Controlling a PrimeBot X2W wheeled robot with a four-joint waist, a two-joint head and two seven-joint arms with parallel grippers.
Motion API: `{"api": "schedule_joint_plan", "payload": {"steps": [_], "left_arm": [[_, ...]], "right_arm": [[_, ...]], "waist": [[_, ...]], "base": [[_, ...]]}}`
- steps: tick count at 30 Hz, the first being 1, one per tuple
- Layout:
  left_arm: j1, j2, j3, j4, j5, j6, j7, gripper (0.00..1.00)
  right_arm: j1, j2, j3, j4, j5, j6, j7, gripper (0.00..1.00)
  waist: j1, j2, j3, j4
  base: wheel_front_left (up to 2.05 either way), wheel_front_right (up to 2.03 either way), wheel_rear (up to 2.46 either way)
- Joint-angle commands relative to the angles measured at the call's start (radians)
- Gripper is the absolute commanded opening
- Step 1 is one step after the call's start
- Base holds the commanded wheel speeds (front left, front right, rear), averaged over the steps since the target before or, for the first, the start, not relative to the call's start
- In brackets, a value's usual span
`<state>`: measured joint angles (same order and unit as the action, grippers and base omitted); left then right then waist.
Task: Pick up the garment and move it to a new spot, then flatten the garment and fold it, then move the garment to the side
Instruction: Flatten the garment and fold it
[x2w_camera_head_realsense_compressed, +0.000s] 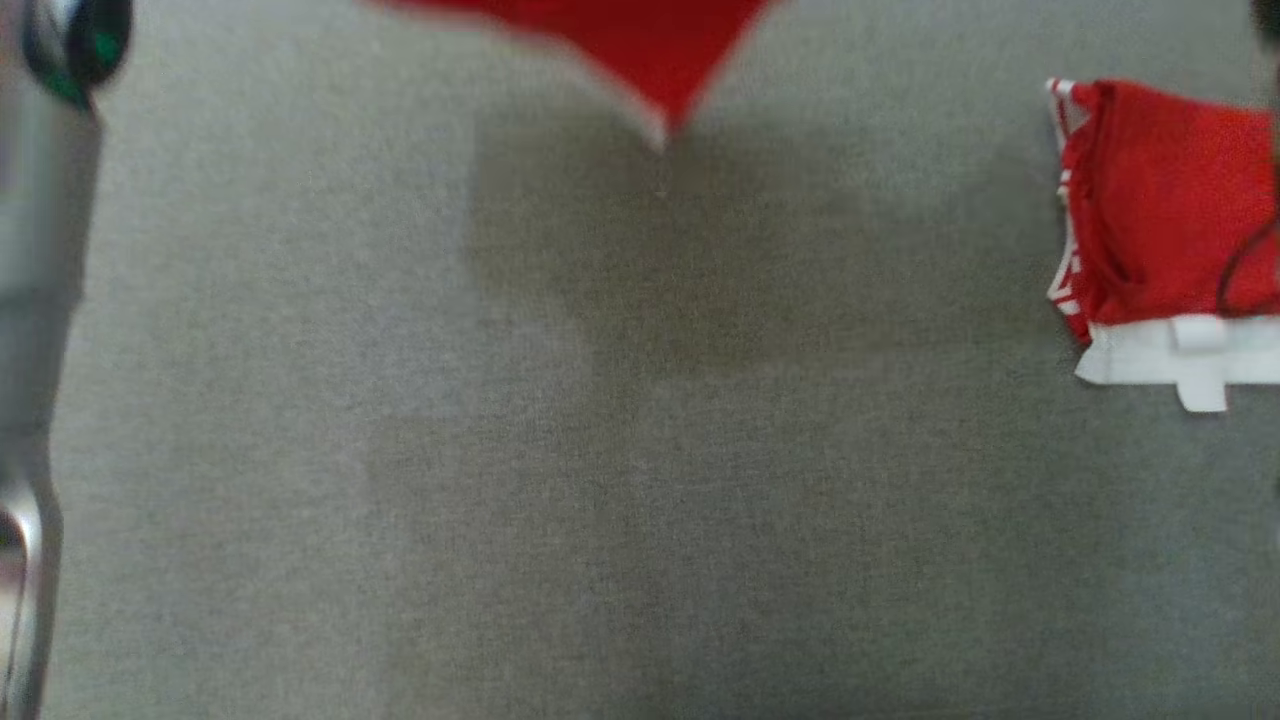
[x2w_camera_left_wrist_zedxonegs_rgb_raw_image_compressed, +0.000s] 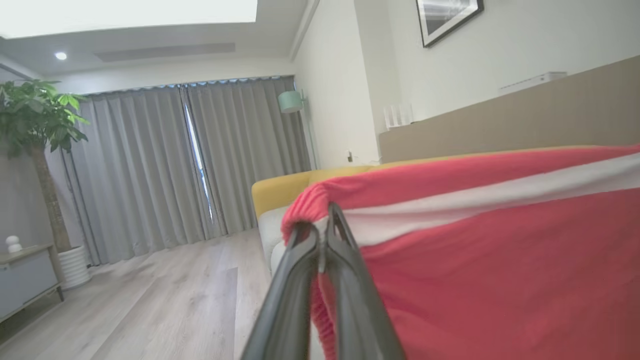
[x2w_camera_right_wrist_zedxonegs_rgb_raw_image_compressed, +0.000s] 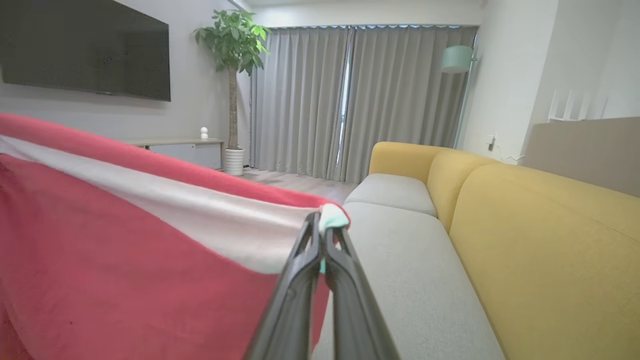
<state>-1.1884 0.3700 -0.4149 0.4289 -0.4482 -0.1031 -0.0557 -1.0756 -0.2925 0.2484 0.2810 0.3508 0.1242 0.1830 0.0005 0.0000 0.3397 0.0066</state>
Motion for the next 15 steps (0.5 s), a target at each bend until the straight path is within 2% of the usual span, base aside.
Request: {"api": "schedule_joint_plan", "payload": {"steps": [1, 6, 11, 15], "left_arm": [[-0.104, 0.025, 0.047, 0.032, 0.012, -0.002, -0.047, 0.0], [-0.216, -0.023, 0.02, 0.194, 0.034, -0.012, -0.148, 0.0], [-0.184, -0.084, -0.021, 0.312, 0.004, -0.023, -0.183, 0.0], [-0.121, -0.12, -0.085, 0.38, -0.001, -0.027, -0.2, 0.0]], "right_arm": [[-0.086, 0.022, 0.003, 0.047, -0.008, 0.007, -0.053, 0.0], [-0.205, 0.052, 0.033, 0.241, -0.031, 0.007, -0.172, 0.0], [-0.171, 0.067, 0.092, 0.389, -0.017, 0.007, -0.185, 0.0], [-0.12, 0.048, 0.173, 0.492, 0.001, 0.007, -0.19, 0.0]], "waist": [[-0.0005, 0.0, 0.072, -0.005], [-0.0005, 0.0, 0.113, 0.003], [-0.0005, 0.0, 0.115, 0.024], [-0.0005, 0.0, 0.132, 0.049]], "base": [[0.0, 0.0, 0.0], [0.0, 0.0, 0.0], [0.0, 0.0, 0.0], [0.0, 0.0, 0.0]]}}
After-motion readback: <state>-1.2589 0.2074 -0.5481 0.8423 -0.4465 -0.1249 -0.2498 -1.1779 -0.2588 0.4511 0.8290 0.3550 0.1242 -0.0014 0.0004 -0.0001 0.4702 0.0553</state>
